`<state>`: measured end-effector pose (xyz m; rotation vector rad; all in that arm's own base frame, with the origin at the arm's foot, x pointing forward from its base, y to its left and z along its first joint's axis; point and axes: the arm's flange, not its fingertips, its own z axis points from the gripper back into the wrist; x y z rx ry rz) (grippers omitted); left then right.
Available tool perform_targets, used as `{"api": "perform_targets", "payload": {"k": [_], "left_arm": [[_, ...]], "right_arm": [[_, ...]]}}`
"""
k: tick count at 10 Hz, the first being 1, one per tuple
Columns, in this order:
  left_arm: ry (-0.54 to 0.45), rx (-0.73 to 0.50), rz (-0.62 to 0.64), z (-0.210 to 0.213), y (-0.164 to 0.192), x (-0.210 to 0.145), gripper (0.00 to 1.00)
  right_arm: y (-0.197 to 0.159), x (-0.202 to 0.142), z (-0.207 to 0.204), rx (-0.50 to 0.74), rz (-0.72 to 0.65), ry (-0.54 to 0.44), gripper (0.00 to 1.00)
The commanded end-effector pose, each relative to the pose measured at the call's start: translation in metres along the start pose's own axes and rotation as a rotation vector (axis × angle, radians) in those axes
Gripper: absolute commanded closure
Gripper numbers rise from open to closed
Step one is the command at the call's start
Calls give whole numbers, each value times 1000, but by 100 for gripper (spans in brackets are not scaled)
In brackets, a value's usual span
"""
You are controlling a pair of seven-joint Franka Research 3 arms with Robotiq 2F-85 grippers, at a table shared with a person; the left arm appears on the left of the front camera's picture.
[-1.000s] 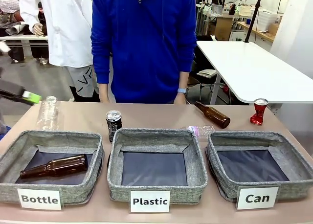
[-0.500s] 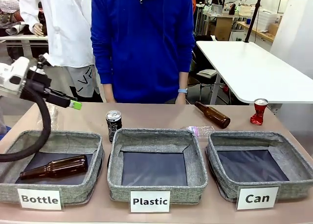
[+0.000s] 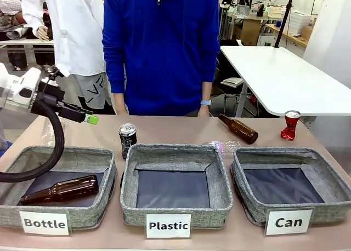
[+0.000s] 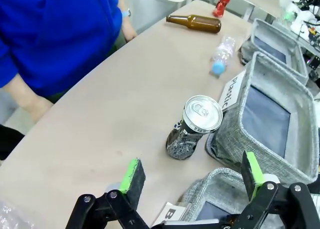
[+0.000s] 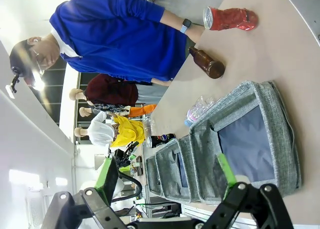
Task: Sort the can waste into the basket.
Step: Pick up the can waste from the table and place it in the right Fabric basket.
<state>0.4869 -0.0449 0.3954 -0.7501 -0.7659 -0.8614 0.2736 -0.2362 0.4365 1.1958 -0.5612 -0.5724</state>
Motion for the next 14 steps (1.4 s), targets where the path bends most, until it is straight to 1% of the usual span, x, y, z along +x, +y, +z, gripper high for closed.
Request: {"api": "perform_targets", "payload": {"k": [1, 2, 3, 4, 5, 6, 7, 8, 9, 10, 11, 13, 14], "left_arm": [[5, -4, 0, -4, -1, -1, 0], [99, -91, -38, -16, 20, 2, 0], [101, -196, -161, -26, 40, 5, 0], [102, -270, -292, -34, 51, 5, 0], [89, -283, -345, -41, 58, 4, 0], [71, -335, -406, -49, 63, 0, 0], [55, -356, -445, -58, 65, -4, 0], [45, -342, -472, -69, 69, -9, 0], [58, -351, -445, -64, 66, -11, 0], [21, -390, -383, -33, 54, -9, 0], [-3, -361, -356, 17, 33, -13, 0], [-41, -217, -318, 138, -26, -46, 0], [-51, -170, -296, 179, -42, -62, 0]], "right_arm": [[2, 2, 0, 21, 12, -7, 0], [2, 2, 0, 21, 12, -7, 0], [2, 2, 0, 21, 12, -7, 0], [2, 2, 0, 21, 12, -7, 0], [2, 2, 0, 21, 12, -7, 0], [2, 2, 0, 21, 12, -7, 0], [2, 2, 0, 21, 12, -7, 0], [2, 2, 0, 21, 12, -7, 0], [2, 2, 0, 21, 12, -7, 0], [2, 2, 0, 21, 12, -7, 0], [2, 2, 0, 21, 12, -7, 0], [2, 2, 0, 21, 12, -7, 0], [2, 2, 0, 21, 12, -7, 0]]}}
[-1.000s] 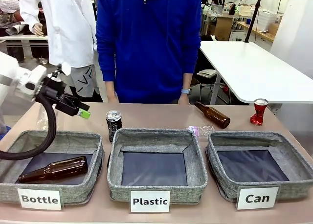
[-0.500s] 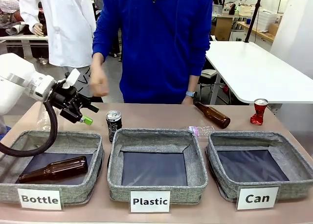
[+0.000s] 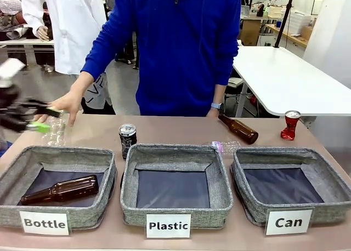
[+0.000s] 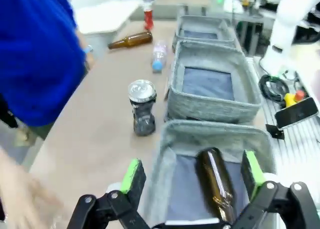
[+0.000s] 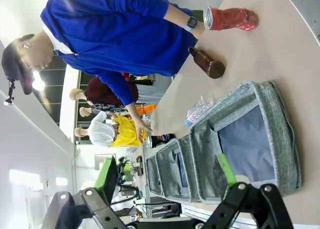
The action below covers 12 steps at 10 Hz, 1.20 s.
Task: Sort the can waste into the basket.
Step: Pick up the can waste from the table and place it in the right Fabric basket.
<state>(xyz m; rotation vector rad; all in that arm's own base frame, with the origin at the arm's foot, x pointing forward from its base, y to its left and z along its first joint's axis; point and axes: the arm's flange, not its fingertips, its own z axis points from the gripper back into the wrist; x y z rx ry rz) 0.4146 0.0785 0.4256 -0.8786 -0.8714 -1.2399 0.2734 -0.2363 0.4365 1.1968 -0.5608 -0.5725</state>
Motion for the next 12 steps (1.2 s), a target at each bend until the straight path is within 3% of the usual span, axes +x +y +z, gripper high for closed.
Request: {"api": "perform_targets", "payload": {"k": [1, 3, 5, 8, 9, 12], "left_arm": [[0, 131, 66, 66, -59, -9, 0], [-129, 286, 95, 138, -108, -41, 0], [-236, 357, 129, 175, -118, -70, 0], [-269, 384, 90, 146, -93, -61, 0], [-233, 388, 103, 128, -75, -49, 0], [-68, 333, 131, 38, 31, -1, 0]], "right_arm": [[2, 2, 0, 20, 13, -7, 0], [2, 2, 0, 20, 13, -7, 0], [2, 2, 0, 20, 13, -7, 0], [2, 2, 0, 20, 13, -7, 0], [2, 2, 0, 20, 13, -7, 0], [2, 2, 0, 20, 13, -7, 0]]}}
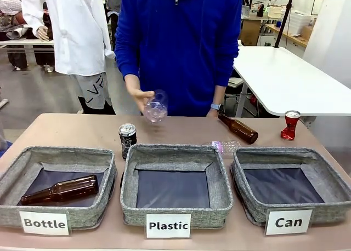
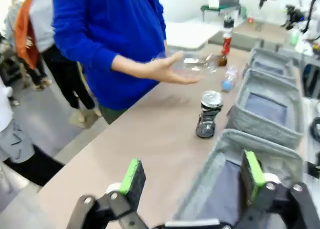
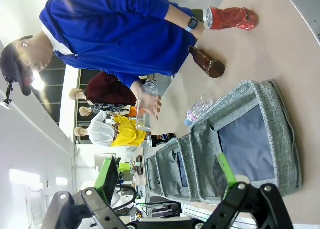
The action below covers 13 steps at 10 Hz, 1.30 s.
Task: Sort the can waste into the basket.
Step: Pick up the can waste from the table and place it in the right Fabric basket.
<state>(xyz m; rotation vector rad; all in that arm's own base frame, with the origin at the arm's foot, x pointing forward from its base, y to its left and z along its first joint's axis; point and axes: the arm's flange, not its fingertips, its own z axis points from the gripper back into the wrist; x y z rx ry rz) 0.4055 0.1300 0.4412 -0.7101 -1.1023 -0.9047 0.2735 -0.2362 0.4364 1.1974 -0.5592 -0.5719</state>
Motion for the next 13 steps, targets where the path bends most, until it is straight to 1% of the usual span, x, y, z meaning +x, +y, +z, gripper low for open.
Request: {"api": "perform_targets", "payload": {"k": [1, 2, 3, 4, 5, 6, 7, 8, 10, 11, 12, 13], "left_arm": [[129, -12, 24, -67, 47, 15, 0], [167, -43, 24, -103, 61, 21, 0], [178, 7, 11, -133, 74, 25, 0], [206, 21, -16, -163, 86, 28, 0], [243, 7, -36, -180, 92, 28, 0], [231, -47, -11, -171, 95, 31, 0], [195, -76, 4, -152, 94, 30, 0], [161, -120, 12, -142, 88, 22, 0], [200, -81, -17, -142, 73, 8, 0], [168, -110, -8, -136, 71, 8, 0], [174, -105, -14, -140, 72, 8, 0], [179, -135, -28, -148, 72, 9, 0]], "right_arm": [[2, 2, 0, 20, 13, -9, 0], [2, 2, 0, 20, 13, -9, 0], [2, 2, 0, 20, 13, -9, 0], [2, 2, 0, 20, 13, -9, 0], [2, 2, 0, 20, 13, -9, 0], [2, 2, 0, 20, 13, -9, 0], [2, 2, 0, 20, 13, -9, 0], [2, 2, 0, 20, 13, -9, 0], [2, 2, 0, 20, 13, -9, 0], [2, 2, 0, 20, 13, -9, 0], [2, 2, 0, 20, 13, -9, 0], [2, 2, 0, 20, 13, -9, 0]]}}
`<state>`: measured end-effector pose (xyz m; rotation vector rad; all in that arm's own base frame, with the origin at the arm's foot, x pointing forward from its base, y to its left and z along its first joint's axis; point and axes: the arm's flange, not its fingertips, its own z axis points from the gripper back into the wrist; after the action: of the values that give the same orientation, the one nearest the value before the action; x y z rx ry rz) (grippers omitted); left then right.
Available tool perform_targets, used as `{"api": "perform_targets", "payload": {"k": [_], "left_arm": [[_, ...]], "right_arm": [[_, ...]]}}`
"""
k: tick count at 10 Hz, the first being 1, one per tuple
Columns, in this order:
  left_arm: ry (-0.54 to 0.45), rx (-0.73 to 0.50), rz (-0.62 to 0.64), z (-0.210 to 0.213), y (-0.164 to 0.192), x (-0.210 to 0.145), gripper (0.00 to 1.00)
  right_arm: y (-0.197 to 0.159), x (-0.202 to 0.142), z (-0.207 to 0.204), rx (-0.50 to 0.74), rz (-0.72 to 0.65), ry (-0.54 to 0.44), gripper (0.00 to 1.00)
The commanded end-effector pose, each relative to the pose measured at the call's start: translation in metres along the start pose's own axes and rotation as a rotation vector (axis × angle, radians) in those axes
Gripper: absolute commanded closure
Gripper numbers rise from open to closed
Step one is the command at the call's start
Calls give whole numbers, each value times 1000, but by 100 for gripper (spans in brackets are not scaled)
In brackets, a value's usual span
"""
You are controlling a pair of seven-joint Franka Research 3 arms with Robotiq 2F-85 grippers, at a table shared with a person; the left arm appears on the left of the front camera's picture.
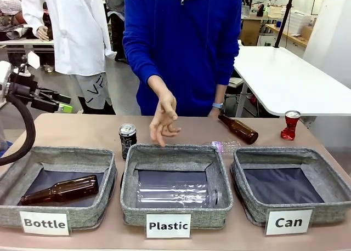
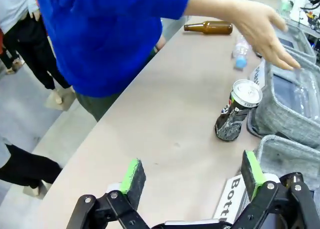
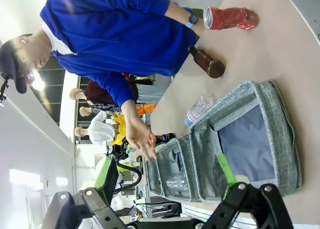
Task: Sort the can waste into the basket.
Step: Pick up the can waste from the table and place it in the right Fabric basket.
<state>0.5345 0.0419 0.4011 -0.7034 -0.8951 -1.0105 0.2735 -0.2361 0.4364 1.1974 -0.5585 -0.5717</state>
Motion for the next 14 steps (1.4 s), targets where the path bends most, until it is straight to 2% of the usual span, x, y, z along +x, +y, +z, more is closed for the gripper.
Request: {"api": "perform_targets", "payload": {"k": [1, 3, 5, 7, 10, 14], "left_arm": [[14, -59, -58, -20, -2, 7, 0], [84, -114, -144, -65, -2, 11, 0], [127, -228, -259, -102, 0, 9, 0], [128, -287, -344, -135, 8, 2, 0], [155, -332, -331, -176, 16, -8, 0], [164, -439, -290, -211, 20, -17, 0]], "right_arm": [[2, 2, 0, 20, 13, -10, 0], [2, 2, 0, 20, 13, -10, 0], [2, 2, 0, 20, 13, -10, 0], [2, 2, 0, 20, 13, -10, 0], [2, 2, 0, 20, 13, -10, 0], [2, 2, 0, 20, 13, -10, 0]]}}
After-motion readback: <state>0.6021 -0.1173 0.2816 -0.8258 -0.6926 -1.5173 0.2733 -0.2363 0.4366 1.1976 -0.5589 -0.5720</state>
